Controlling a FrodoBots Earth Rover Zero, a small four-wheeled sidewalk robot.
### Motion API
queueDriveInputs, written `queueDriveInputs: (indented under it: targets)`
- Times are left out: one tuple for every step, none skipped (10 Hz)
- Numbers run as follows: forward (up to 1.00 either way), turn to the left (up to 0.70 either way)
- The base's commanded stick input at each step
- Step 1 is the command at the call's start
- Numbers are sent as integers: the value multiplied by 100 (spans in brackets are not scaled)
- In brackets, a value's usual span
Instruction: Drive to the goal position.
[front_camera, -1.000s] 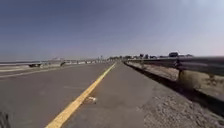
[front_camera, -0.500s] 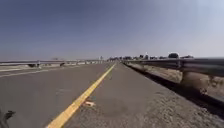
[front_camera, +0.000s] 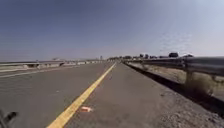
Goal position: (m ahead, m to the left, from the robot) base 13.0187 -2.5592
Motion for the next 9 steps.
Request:
queueDriveInputs:
  targets:
    - [30, 0]
    - [30, 0]
    - [30, 0]
    - [30, 0]
    - [30, 0]
    - [30, 0]
    - [30, 0]
    - [30, 0]
    - [30, 0]
